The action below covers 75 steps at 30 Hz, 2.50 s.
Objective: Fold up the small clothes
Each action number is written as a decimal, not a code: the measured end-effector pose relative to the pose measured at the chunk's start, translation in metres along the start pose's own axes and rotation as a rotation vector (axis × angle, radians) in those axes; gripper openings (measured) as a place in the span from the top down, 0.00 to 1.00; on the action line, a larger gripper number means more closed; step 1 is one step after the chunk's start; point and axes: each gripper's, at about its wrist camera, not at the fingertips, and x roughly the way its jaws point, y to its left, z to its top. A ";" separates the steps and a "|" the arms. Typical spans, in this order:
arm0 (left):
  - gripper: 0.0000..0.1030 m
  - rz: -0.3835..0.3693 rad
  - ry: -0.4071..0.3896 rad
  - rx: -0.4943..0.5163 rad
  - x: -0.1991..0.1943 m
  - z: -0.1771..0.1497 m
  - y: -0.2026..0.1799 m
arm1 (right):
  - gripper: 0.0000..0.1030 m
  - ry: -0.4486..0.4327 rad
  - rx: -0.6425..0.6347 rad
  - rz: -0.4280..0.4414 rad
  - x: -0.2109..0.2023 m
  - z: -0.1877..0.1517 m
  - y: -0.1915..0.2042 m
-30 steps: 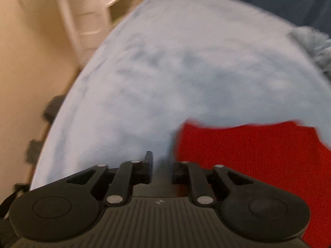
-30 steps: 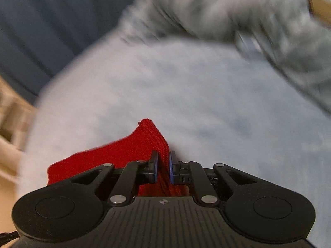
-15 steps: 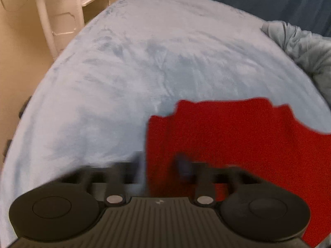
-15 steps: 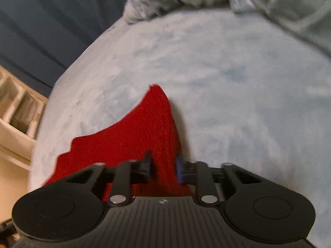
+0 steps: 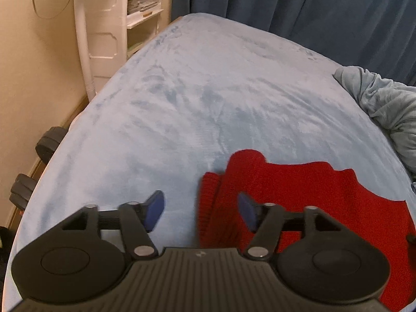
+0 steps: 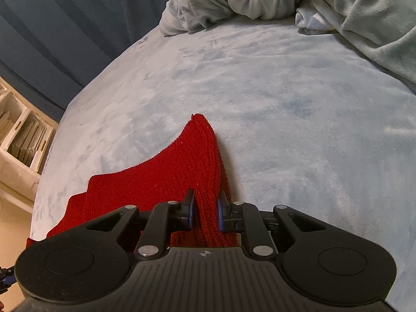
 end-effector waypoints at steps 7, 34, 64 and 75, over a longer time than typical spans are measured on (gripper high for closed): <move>0.20 -0.001 0.002 0.051 0.007 -0.003 -0.017 | 0.77 0.012 -0.012 -0.021 0.000 0.003 0.002; 0.19 0.050 0.065 0.070 0.057 -0.004 -0.016 | 0.60 -0.010 -0.040 -0.065 0.017 0.007 0.006; 0.27 -0.110 0.033 -0.092 -0.027 -0.050 0.036 | 0.55 -0.103 0.052 -0.047 -0.075 -0.015 -0.007; 0.15 0.011 0.130 -0.090 -0.073 -0.118 0.057 | 0.92 0.112 0.047 -0.123 -0.097 -0.097 -0.031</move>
